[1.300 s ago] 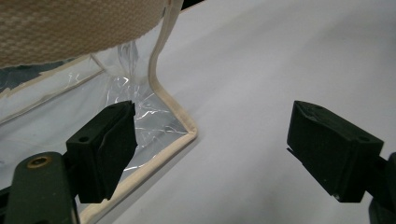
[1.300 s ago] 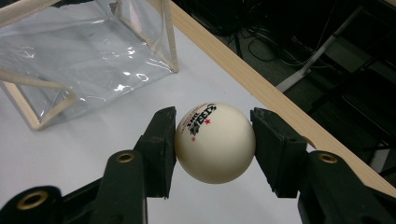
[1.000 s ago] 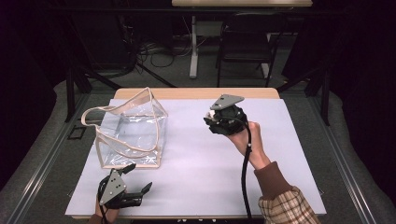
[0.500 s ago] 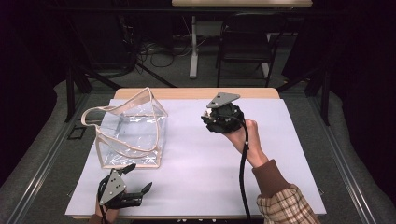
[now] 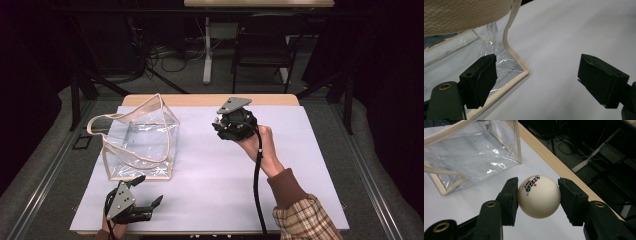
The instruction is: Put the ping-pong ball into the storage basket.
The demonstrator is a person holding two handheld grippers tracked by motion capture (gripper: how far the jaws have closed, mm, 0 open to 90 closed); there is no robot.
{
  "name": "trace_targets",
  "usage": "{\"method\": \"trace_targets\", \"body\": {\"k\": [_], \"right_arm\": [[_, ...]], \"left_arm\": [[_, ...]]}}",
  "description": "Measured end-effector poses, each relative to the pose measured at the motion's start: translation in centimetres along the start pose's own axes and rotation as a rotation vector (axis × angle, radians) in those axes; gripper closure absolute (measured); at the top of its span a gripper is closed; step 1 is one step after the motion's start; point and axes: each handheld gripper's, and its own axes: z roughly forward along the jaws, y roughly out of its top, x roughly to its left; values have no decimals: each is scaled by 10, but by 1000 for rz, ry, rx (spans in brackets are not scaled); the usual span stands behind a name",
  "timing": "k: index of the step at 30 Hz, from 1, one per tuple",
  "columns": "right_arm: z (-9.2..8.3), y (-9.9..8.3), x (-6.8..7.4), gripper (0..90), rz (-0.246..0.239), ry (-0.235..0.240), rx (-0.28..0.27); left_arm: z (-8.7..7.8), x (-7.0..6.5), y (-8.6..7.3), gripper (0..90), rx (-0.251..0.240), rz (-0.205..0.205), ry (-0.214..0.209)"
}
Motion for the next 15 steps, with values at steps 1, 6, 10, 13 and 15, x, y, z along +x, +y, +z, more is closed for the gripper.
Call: {"method": "trace_targets", "body": {"k": [1,6,10,13,15], "right_arm": [[1,1,0,514,4,-2,2],[3,3,0,514,-7,-2,7],[6,7,3,514,-13,0,16],[7,9,4,513,-16,2,14],[8,11,6,513,-22,3,15]], "left_arm": [[0,0,0,160,0,0,0],[0,0,0,160,1,0,-1],[0,0,0,160,0,-2,-2],[0,0,0,160,2,0,-3],[0,0,0,160,2,0,-3]]}}
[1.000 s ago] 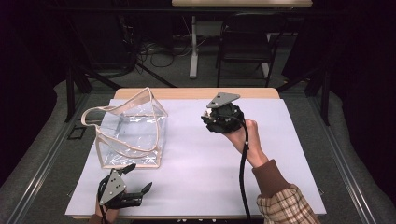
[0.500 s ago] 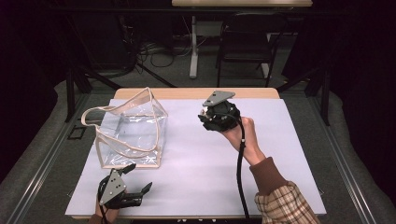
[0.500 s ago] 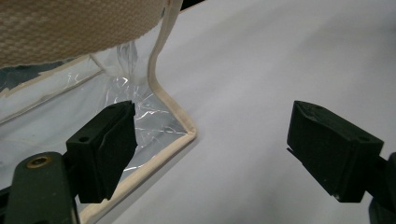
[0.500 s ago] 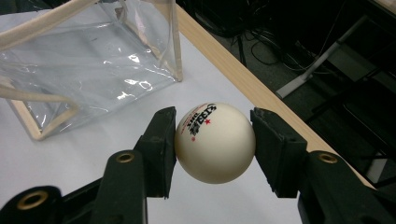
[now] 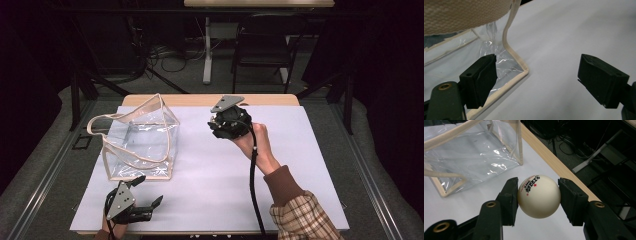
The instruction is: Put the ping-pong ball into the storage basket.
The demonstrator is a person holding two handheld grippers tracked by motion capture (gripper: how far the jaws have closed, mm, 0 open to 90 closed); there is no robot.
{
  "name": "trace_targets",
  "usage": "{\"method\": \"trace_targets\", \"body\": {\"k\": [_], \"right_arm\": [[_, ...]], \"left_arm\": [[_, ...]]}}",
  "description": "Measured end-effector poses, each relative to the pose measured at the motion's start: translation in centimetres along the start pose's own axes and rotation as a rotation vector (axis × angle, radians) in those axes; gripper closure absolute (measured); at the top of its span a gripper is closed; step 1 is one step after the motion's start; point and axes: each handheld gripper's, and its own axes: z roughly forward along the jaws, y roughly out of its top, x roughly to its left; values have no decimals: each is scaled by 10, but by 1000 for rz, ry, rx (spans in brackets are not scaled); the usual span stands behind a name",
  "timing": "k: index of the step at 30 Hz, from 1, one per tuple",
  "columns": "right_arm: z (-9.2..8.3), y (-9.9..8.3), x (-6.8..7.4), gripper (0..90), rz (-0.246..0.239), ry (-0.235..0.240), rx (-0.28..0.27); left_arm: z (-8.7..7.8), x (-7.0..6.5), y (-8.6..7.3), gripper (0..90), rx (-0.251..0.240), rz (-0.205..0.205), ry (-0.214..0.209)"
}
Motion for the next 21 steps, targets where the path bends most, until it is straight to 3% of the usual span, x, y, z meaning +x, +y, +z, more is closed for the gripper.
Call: {"method": "trace_targets", "body": {"k": [21], "right_arm": [[14,14,7,513,-20,12,13]], "left_arm": [[0,0,0,160,-2,1,-2]]}}
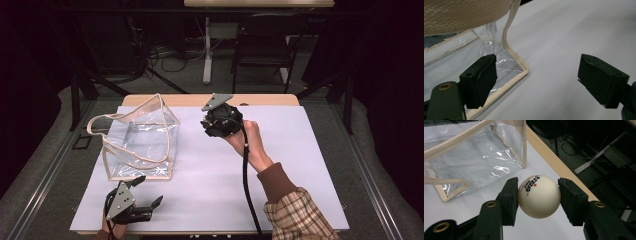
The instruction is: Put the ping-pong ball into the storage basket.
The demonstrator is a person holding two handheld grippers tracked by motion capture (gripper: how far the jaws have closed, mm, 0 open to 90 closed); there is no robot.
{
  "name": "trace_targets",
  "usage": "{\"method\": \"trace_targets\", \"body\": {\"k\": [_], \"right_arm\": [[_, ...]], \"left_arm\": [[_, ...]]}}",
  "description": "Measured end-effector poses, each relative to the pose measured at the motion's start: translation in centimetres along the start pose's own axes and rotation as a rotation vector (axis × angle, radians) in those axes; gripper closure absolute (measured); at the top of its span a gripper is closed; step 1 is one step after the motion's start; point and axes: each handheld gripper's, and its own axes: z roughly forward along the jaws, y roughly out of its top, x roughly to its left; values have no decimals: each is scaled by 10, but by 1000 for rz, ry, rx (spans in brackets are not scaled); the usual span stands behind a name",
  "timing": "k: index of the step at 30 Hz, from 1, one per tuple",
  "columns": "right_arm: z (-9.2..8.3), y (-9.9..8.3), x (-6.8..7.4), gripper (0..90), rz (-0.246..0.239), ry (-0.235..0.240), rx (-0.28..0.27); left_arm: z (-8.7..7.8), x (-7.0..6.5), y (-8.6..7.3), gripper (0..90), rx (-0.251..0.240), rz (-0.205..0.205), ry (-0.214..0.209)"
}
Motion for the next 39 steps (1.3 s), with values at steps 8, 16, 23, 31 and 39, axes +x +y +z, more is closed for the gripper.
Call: {"method": "trace_targets", "body": {"k": [8,16,23,31,39], "right_arm": [[2,5,2,513,-6,1,2],[6,6,0,513,-1,6,7],[6,11,0,513,-1,11,2],[7,18,2,513,-11,16,2],[8,26,4,513,-25,20,-2]], "left_arm": [[0,0,0,160,-2,-3,0],[0,0,0,160,0,0,0],[0,0,0,160,-2,-1,-1],[0,0,0,160,-2,-2,0],[0,0,0,160,-3,-3,2]]}}
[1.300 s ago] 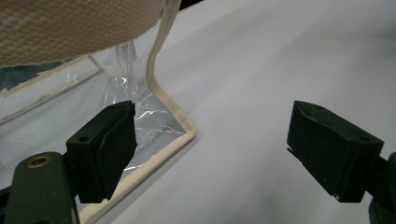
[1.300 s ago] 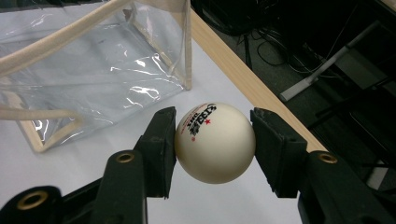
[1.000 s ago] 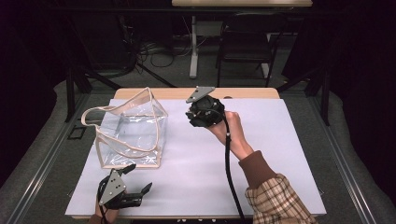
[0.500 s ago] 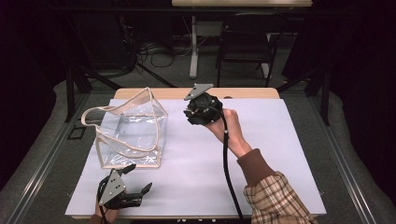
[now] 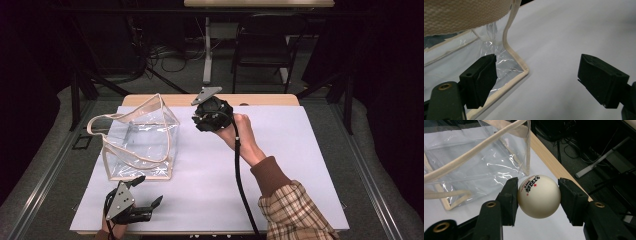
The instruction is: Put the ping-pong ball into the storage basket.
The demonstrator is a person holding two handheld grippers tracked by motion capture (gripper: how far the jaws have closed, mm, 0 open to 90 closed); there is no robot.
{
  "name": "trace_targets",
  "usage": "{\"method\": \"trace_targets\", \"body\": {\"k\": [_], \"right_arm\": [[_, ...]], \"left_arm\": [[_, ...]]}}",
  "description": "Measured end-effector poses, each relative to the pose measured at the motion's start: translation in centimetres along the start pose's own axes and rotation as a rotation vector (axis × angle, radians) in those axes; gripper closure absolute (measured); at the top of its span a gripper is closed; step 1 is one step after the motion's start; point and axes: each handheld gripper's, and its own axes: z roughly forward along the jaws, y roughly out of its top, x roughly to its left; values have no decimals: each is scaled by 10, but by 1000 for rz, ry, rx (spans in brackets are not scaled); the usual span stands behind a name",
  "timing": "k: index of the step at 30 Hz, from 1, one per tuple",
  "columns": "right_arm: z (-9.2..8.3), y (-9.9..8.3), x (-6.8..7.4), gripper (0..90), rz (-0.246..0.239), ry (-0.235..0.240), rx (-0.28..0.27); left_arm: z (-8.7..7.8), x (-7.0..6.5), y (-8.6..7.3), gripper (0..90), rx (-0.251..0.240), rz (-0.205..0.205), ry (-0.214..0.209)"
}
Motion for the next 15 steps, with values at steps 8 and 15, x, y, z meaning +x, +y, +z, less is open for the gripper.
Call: {"method": "trace_targets", "body": {"k": [8,15], "right_arm": [[-1,7,2,513,-12,0,-6],[0,13,5,513,-29,-1,-1]], "left_arm": [[0,0,0,160,0,0,0],[0,0,0,160,-1,-1,1]]}}
